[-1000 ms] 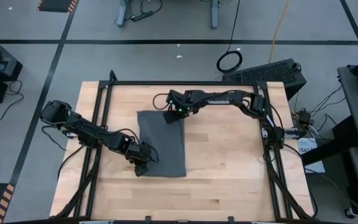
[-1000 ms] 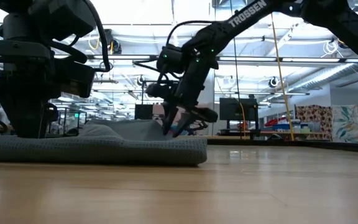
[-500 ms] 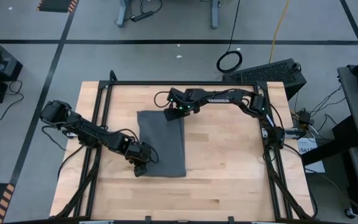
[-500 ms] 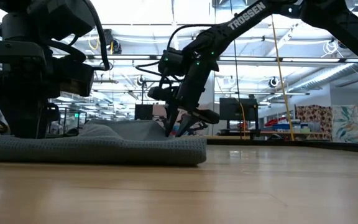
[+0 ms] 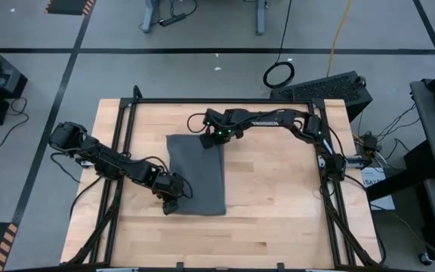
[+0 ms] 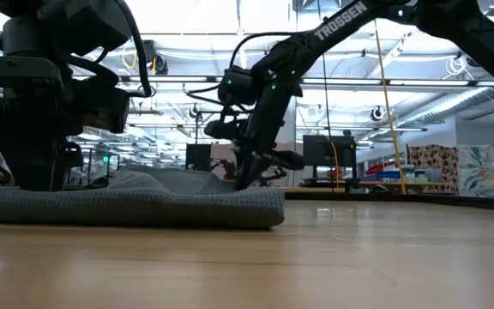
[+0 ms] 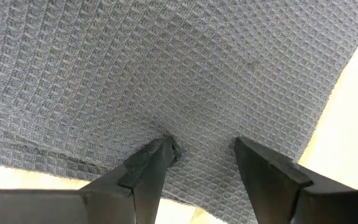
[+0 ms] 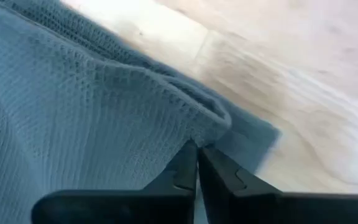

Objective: Roll towel into tight, uniform cylinder
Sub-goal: Roll the gray towel

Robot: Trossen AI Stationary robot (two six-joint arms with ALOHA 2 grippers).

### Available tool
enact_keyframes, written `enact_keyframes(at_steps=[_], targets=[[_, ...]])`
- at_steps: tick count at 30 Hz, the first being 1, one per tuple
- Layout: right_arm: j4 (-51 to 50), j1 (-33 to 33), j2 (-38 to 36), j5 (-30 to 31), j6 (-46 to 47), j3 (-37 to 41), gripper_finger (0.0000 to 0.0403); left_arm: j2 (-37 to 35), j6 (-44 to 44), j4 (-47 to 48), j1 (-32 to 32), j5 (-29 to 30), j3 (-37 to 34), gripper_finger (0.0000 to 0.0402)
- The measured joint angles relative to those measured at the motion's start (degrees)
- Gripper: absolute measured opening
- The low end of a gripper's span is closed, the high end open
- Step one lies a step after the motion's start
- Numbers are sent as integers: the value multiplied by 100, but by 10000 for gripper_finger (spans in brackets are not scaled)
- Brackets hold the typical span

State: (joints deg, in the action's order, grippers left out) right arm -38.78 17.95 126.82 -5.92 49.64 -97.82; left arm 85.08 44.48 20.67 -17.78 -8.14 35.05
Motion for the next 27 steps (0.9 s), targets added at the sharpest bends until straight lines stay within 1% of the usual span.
enact_keyframes(at_steps=[3, 6, 12, 17, 19, 21, 24, 27], targets=[[-214, 15, -148, 51, -154, 0, 2, 0, 1, 0, 0, 0, 0, 202], [-547, 9, -294, 259, -269, 0, 3, 0, 1, -4, 0, 1, 0, 202], [-1233, 33, -351, 308, -647, -2, 2, 2, -2, -30, 2, 2, -2, 202], [-1041, 34, -351, 342, -695, -2, 4, 2, 3, -46, 1, 4, -7, 202], [-768, 52, -353, 312, -688, -2, 17, 0, 18, -47, 6, -7, -4, 202], [-607, 104, -357, 230, -644, -2, 40, -44, 20, -22, 17, -67, 32, 202], [-817, 184, -426, 147, -556, -2, 87, -171, 144, 91, 22, -98, 141, 203], [-1035, 208, -582, 153, -837, -2, 132, -416, 235, 409, 55, -129, 368, 203]])
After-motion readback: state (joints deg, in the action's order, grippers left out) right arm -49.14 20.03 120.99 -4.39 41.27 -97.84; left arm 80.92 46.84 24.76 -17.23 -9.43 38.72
